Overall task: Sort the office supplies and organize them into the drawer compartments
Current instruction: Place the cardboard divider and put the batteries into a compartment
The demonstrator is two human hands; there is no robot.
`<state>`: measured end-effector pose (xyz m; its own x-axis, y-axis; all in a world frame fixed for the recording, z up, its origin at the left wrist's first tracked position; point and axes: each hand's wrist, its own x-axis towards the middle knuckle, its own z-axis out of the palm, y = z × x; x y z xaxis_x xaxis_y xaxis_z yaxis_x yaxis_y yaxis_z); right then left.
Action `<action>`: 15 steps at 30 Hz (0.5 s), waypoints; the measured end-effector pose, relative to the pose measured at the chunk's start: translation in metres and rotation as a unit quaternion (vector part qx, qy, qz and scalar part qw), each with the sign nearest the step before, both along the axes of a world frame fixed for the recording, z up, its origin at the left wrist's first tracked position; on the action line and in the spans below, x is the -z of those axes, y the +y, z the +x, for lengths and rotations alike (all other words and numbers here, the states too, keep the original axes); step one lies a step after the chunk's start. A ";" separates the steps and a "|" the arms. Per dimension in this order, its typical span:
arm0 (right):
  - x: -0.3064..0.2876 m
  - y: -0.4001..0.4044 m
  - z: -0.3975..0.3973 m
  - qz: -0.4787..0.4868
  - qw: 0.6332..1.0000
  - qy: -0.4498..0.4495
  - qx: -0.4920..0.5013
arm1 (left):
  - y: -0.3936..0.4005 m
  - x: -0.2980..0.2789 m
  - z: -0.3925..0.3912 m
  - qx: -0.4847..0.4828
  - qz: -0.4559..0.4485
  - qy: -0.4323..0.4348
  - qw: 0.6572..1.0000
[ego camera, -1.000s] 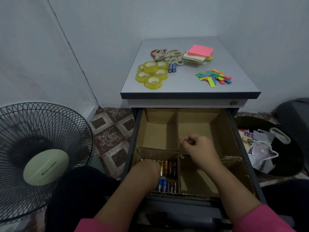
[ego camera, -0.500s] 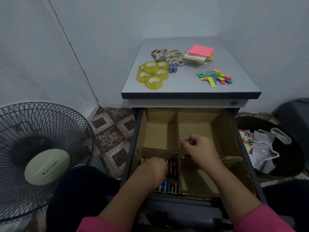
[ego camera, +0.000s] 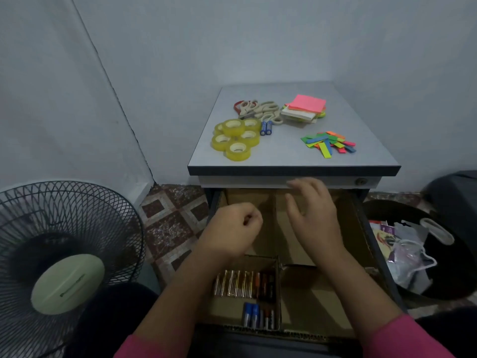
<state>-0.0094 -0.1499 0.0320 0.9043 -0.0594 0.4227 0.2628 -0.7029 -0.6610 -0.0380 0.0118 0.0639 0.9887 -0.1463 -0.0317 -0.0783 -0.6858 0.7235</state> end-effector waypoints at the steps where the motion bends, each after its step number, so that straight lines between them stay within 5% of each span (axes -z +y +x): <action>1: -0.008 0.002 0.010 -0.013 1.000 -0.024 0.001 | -0.004 -0.005 0.009 -0.010 -0.015 -0.051 0.999; 6: -0.046 0.013 0.079 -0.073 0.997 0.010 -0.011 | -0.037 -0.026 0.069 -0.075 0.018 -0.194 0.978; 11: -0.066 0.010 0.134 -0.157 0.981 0.113 -0.023 | -0.058 -0.039 0.142 -0.134 0.172 -0.087 0.972; 15: -0.068 0.012 0.156 -0.264 0.952 0.145 -0.063 | -0.061 -0.047 0.167 -0.126 0.192 -0.043 0.972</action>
